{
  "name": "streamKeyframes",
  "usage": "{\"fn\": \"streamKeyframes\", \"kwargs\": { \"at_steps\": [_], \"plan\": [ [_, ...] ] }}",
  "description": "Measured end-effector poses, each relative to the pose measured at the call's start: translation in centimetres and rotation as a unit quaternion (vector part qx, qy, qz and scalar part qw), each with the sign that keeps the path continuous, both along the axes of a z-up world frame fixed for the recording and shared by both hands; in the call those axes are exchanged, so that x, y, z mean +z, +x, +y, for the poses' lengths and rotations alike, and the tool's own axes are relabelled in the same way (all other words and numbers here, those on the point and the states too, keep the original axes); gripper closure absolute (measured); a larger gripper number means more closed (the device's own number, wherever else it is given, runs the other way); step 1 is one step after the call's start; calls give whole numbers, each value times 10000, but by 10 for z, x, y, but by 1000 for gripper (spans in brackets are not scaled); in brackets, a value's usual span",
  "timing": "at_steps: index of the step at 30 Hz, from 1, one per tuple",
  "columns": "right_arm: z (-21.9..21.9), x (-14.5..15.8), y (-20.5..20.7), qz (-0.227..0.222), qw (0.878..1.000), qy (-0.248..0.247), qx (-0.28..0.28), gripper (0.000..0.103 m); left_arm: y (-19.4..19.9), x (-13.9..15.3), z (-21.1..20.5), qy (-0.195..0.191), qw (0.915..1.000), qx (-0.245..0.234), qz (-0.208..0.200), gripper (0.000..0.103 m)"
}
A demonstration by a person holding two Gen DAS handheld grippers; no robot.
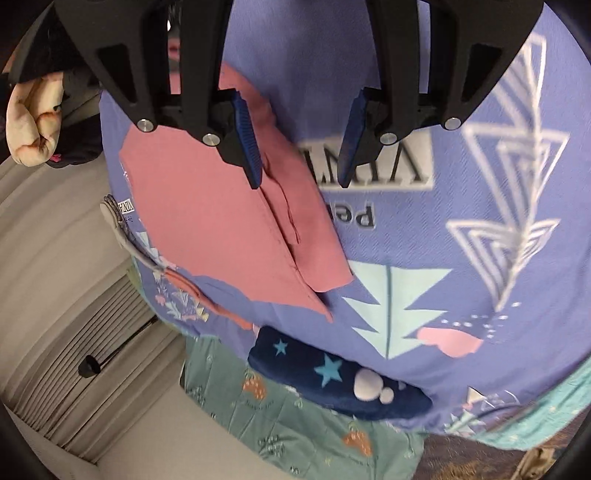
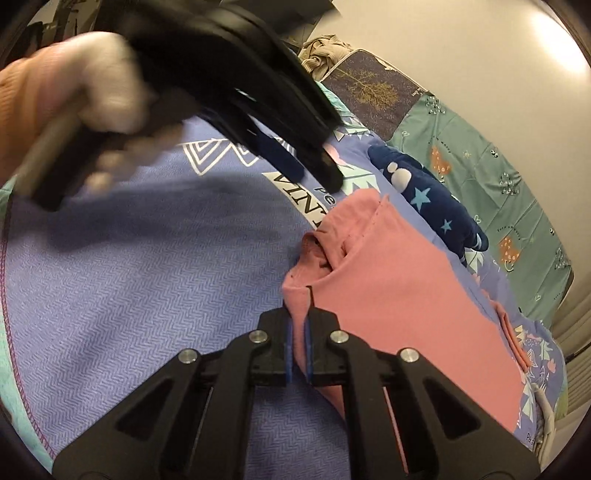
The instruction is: Fold small clothes
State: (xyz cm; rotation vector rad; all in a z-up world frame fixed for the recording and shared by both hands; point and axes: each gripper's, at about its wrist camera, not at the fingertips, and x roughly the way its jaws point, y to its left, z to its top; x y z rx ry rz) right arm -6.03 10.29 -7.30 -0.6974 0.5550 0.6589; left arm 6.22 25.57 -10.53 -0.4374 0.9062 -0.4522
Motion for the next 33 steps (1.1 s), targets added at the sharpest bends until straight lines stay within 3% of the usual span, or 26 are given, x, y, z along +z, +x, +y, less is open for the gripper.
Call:
{"fn": "streamKeyframes", "kwargs": {
  "at_steps": [5,6,7,10,13,15,18,21,24,25,27,28,29,31,33],
  "plan": [
    [1,-1,2,37,10000,10,-34,98,58,-21,3,-562,9980,183,205,62],
    [2,-1,2,66,10000,19,-47,98,69,-24,6,-691,9969,322,189,68],
    [2,-1,4,88,9999,30,-57,98,74,-24,9,-710,9963,451,184,100],
    [2,1,6,165,9998,110,-75,98,77,-11,12,-952,9940,531,-66,99],
    [-2,12,6,170,9991,379,-81,98,71,-2,3,-305,9978,479,-336,99],
    [-2,10,10,356,9984,425,-85,98,75,-13,1,-125,9986,475,-175,98],
    [6,-9,18,667,9975,170,-134,98,76,-26,16,-567,9962,661,-15,94],
    [6,-8,15,618,9979,200,-65,95,73,-20,31,-416,9938,1020,-142,94],
    [4,-9,18,717,9971,252,-54,93,70,-15,37,-493,9930,1051,-210,94],
    [4,-10,19,717,9971,246,-50,93,67,-14,38,-517,9934,999,-201,91],
    [5,-11,18,690,9974,216,-43,92,63,-13,34,-570,9949,821,-165,76],
    [6,-12,18,665,9976,193,-44,92,62,-14,30,-578,9956,721,-149,63],
    [6,-12,20,661,9976,187,-42,92,62,-15,25,-550,9967,575,-144,61],
    [6,-13,20,669,9976,190,-47,92,63,-21,8,-143,9989,415,-131,64],
    [6,-14,20,664,9976,183,-50,92,66,-24,4,146,9984,531,-121,78]
  ]
}}
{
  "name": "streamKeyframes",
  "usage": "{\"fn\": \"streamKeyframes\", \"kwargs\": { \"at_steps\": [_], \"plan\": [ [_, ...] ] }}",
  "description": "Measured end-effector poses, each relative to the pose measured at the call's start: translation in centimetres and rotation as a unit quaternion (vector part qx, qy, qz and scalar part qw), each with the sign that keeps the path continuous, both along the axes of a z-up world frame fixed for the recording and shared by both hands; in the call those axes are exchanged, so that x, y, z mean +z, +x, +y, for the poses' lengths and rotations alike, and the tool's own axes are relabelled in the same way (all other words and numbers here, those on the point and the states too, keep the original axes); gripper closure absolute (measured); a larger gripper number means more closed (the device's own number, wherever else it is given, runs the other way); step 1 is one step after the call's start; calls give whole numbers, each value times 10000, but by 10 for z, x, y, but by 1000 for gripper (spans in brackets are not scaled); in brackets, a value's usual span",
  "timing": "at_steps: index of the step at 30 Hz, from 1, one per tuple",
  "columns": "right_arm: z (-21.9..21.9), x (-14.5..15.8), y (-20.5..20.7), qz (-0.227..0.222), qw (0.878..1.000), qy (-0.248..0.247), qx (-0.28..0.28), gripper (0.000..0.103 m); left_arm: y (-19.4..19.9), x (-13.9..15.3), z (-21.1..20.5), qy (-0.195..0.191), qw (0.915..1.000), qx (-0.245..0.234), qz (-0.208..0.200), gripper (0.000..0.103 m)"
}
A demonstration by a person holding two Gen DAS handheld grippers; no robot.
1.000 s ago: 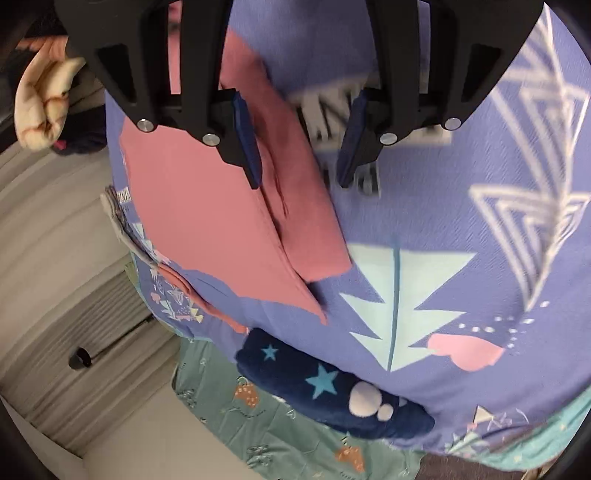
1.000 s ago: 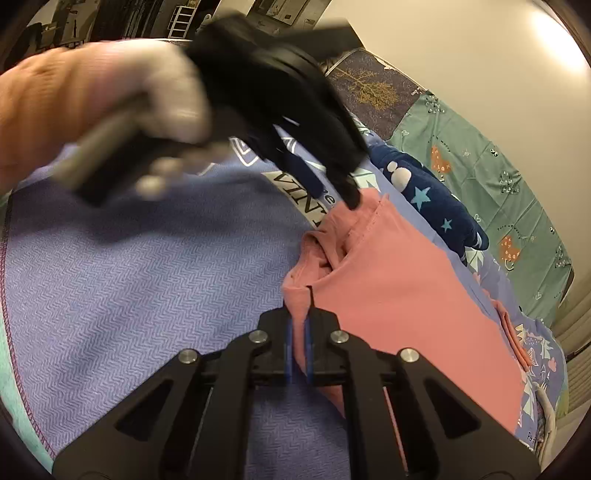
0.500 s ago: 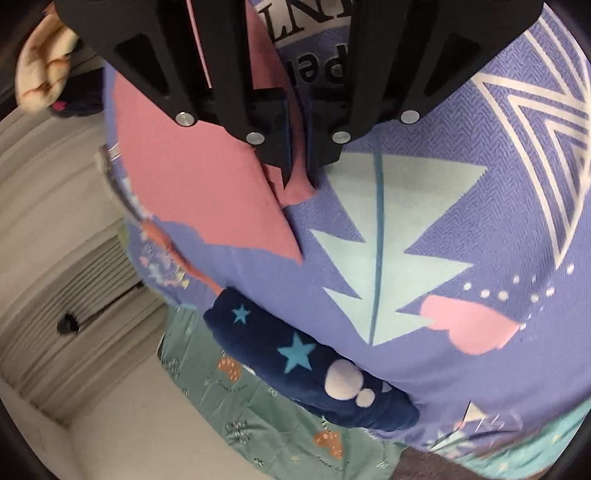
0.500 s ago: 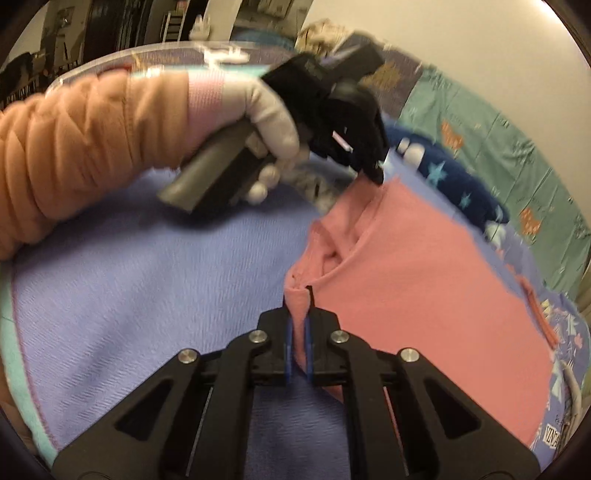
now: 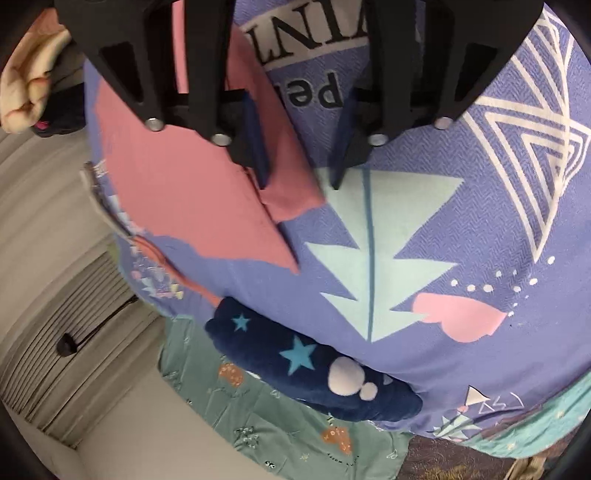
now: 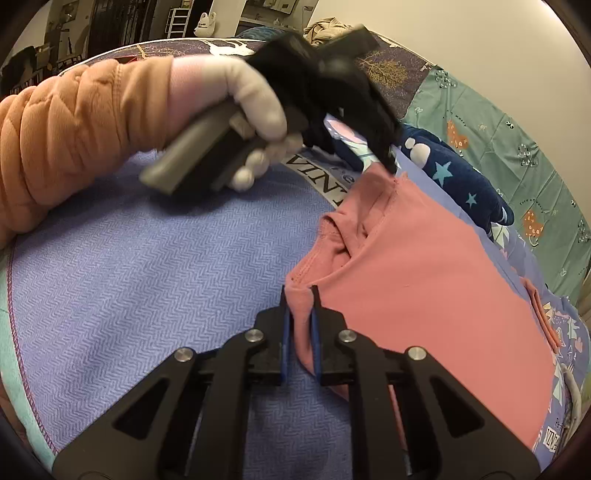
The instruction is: Fold small clothes
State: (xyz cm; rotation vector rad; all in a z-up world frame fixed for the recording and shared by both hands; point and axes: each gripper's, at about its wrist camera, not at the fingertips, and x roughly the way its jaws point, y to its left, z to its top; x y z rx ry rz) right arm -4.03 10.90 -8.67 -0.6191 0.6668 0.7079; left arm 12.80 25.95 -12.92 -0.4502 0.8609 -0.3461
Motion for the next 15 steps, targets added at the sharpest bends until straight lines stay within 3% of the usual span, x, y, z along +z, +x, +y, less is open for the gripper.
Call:
{"fn": "streamKeyframes", "kwargs": {
  "at_steps": [1,2,5,8,10,13,15],
  "plan": [
    [1,0,0,-26,10000,-17,-2,92,1,-1,3,-17,10000,66,25,89],
    [1,-1,-1,-53,10000,-33,-1,92,2,-2,9,-127,9997,173,69,94],
    [2,-2,-4,-127,9999,-73,-6,92,0,-3,25,-389,9980,498,25,98],
    [3,-2,-5,-133,9999,-60,-13,91,-9,6,34,-492,9969,604,-120,98],
    [2,-2,-5,-121,9999,-52,-16,91,-18,14,33,-489,9979,406,-144,97],
    [-1,2,-3,-54,10000,21,19,84,-49,27,23,-424,9986,-81,-293,85],
    [-12,16,-2,211,9987,417,183,81,-72,30,14,-305,9983,-360,-346,82]
  ]
}}
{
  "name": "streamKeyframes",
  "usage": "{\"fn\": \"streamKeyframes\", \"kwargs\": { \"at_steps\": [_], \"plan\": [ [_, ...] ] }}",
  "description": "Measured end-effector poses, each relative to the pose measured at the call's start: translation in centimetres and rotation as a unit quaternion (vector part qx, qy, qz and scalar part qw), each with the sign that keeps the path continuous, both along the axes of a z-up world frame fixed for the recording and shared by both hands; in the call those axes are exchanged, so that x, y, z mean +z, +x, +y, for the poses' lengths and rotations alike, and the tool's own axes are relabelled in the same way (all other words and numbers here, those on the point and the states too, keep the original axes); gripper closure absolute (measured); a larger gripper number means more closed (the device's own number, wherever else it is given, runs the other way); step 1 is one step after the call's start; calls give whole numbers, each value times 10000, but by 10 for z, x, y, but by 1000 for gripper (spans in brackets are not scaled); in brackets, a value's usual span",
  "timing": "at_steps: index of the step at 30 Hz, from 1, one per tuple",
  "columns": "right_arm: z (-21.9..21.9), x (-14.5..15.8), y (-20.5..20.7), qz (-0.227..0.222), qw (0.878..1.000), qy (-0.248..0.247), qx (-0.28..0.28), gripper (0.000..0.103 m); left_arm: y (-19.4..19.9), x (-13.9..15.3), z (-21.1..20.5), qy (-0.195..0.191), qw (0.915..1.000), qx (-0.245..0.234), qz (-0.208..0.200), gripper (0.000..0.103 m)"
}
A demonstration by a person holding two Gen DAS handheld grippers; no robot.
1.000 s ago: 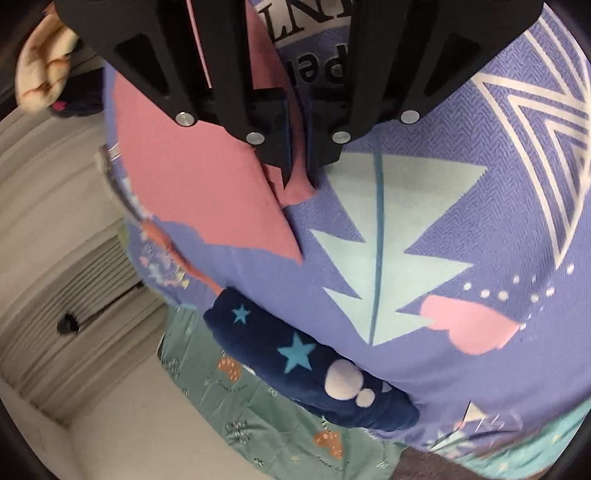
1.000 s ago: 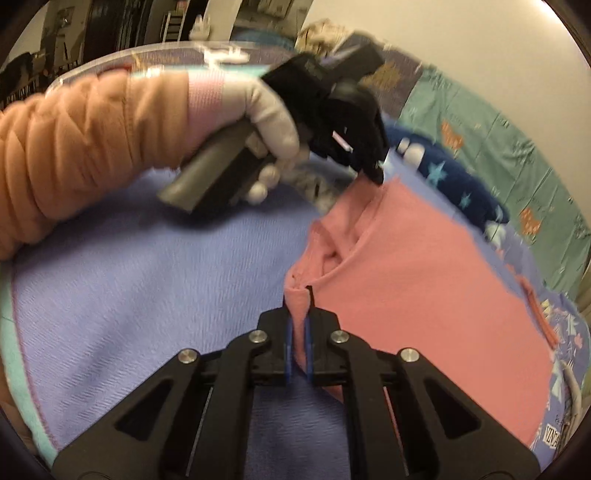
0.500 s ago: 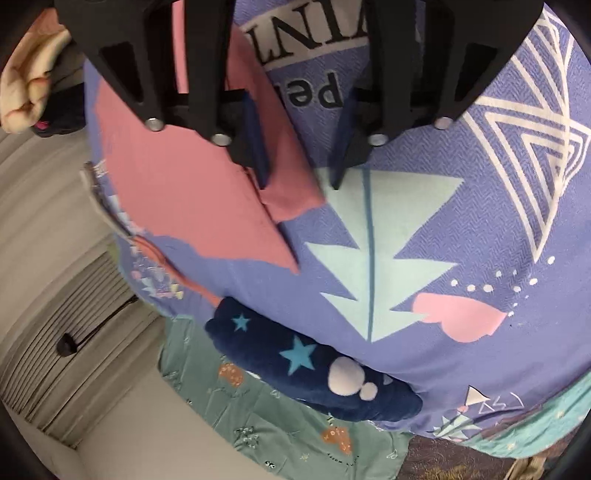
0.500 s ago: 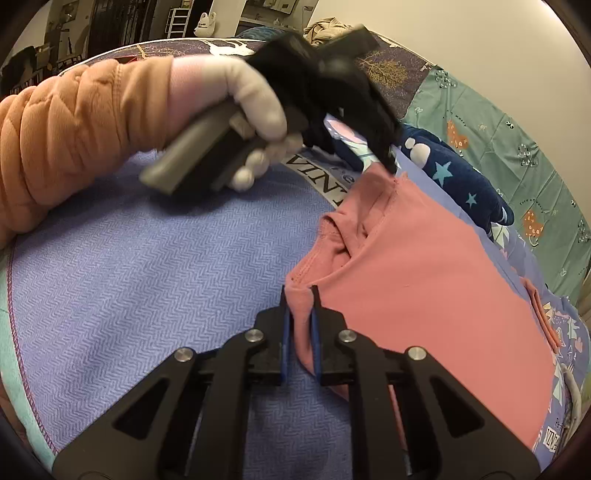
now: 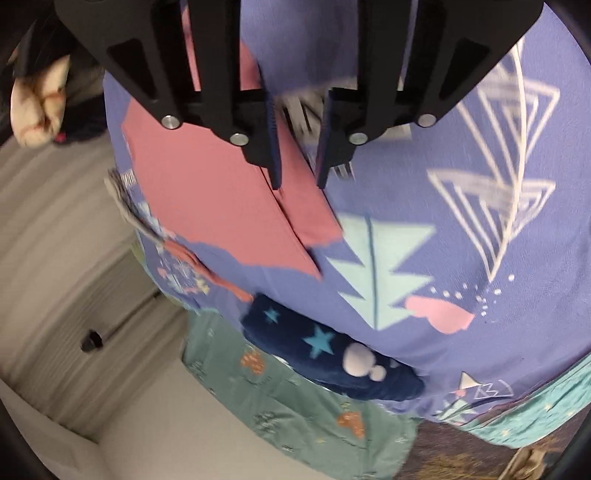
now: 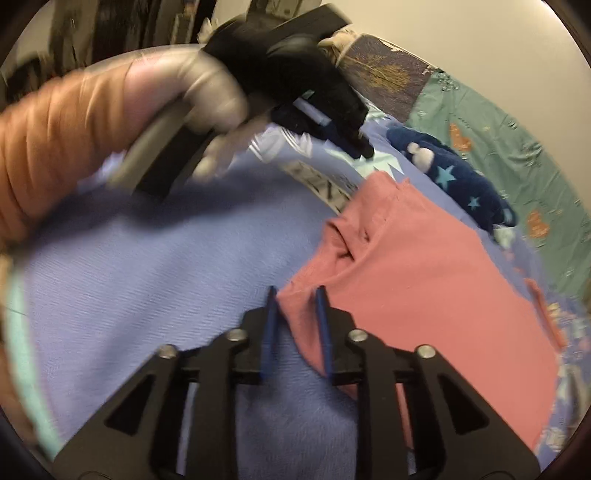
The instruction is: Fold small clothes
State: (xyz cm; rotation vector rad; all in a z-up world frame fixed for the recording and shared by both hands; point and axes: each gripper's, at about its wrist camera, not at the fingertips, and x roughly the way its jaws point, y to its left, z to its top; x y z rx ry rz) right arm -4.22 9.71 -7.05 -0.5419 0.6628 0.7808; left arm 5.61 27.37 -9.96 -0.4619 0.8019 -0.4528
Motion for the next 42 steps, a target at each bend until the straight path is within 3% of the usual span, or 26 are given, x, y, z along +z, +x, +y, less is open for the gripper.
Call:
{"fn": "streamKeyframes", "kwargs": {
  "at_steps": [3,6,9,12,17,20,21,22,23,27,32,35,37,39,40,41,42],
  "plan": [
    [-21,33,20,72,9991,413,-117,81,-34,-4,-20,216,9987,-461,5,79],
    [-33,59,65,123,9975,539,-444,80,-47,-10,-34,392,9975,-589,-12,74],
    [-26,73,123,544,9954,552,-567,79,-50,-18,-49,583,9957,-724,51,72],
    [9,67,173,1030,9935,294,-373,78,-47,-20,-55,790,9944,-696,123,72],
    [67,35,197,1243,9918,-285,-48,69,-42,-22,-56,782,9949,-607,181,72],
    [91,15,208,1140,9916,-607,-112,63,-40,-22,-59,837,9946,-594,153,73],
    [95,10,212,1157,9911,-645,-141,64,-41,-22,-60,874,9943,-598,143,78],
    [98,4,220,1258,9897,-652,-189,71,-41,-22,-63,913,9935,-663,138,95],
    [99,2,223,1297,9892,-654,-220,98,-44,-21,-65,998,9926,-684,113,95],
    [95,12,229,1231,9915,-190,-368,101,-60,-17,-68,1451,9881,-509,23,96],
    [88,2,251,1473,9870,88,-637,103,-66,-17,-64,1446,9888,-371,81,97],
    [74,11,252,1634,9824,413,-804,97,-76,-12,-57,1373,9901,-278,53,97],
    [55,33,235,1323,9862,675,-738,88,-81,-6,-46,1223,9923,-204,-33,91],
    [38,50,215,898,9903,745,-749,51,-81,1,-38,1109,9936,-102,-170,77],
    [23,59,201,627,9909,862,-820,43,-79,4,-38,1115,9934,-68,-241,66],
    [12,65,190,410,9900,961,-948,31,-77,8,-39,1140,9930,-41,-314,61],
    [1,70,179,208,9881,1039,-1116,28,-74,10,-41,1146,9927,-59,-384,61]
  ]
}}
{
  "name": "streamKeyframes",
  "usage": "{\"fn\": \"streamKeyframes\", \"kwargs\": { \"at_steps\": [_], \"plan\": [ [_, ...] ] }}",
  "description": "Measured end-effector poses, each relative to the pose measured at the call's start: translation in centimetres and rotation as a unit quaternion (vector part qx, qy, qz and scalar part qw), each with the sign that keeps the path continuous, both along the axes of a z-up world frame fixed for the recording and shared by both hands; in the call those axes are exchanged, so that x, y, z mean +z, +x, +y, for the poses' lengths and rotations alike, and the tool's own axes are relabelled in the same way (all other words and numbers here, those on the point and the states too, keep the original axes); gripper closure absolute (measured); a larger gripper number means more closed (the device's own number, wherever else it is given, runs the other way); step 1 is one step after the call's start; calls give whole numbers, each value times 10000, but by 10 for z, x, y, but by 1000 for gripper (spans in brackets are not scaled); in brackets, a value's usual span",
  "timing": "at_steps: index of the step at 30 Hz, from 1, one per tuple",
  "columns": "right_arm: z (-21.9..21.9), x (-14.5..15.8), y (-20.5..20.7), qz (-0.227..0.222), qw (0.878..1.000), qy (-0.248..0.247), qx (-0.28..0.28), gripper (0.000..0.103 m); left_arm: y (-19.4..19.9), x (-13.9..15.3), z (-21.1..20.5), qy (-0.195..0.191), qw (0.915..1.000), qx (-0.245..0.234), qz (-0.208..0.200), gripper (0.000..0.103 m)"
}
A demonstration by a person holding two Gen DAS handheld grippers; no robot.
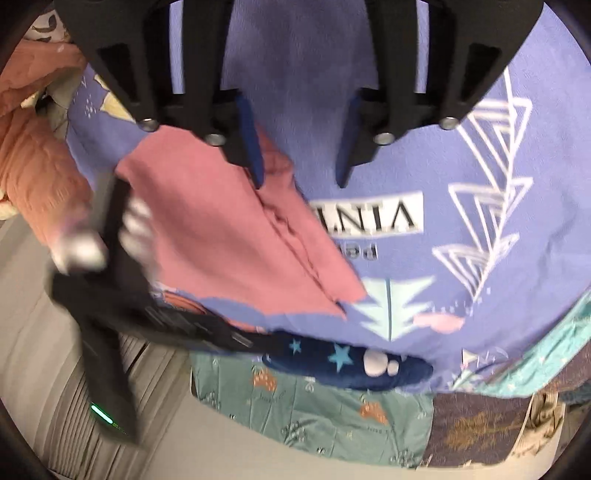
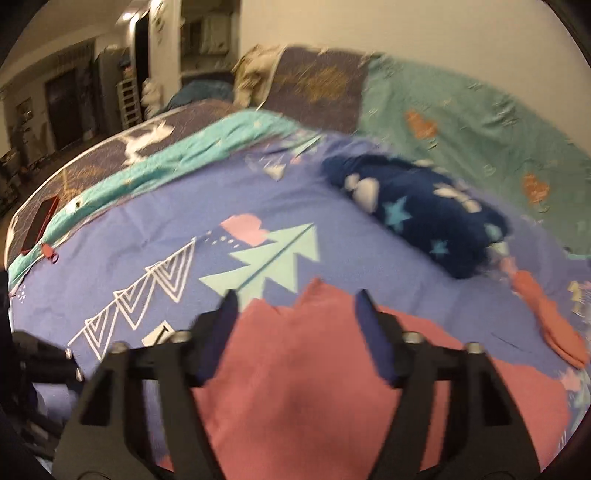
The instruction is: Fold small clothes
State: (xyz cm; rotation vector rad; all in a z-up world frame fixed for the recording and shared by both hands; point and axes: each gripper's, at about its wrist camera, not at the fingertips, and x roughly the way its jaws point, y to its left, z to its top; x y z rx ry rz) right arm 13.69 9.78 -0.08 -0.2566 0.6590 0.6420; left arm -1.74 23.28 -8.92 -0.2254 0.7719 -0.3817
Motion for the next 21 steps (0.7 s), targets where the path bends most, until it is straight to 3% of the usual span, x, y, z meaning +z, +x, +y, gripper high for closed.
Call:
{"fn": "streamKeyframes", "kwargs": {
  "at_steps": [3,7,10,15,18,21],
  "plan": [
    [-34,4,-34,-97,9994,83,-310,30,14,-1,-3,-140,9999,-55,10,58],
    [-53,-9,-86,74,10000,-55,0,49,19,-11,4,-484,9986,91,210,56],
    [-52,-25,-136,90,9984,-261,492,50,20,-20,12,-779,9962,229,314,50],
    [-35,-49,-180,162,9927,-692,976,44,22,-33,23,-1528,9867,251,487,49],
    [-20,-68,-184,24,9887,-1296,757,44,22,-37,25,-1683,9839,268,535,49],
    [-16,-74,-176,145,9896,-1366,430,44,20,-37,23,-1646,9847,257,509,49]
  ]
}}
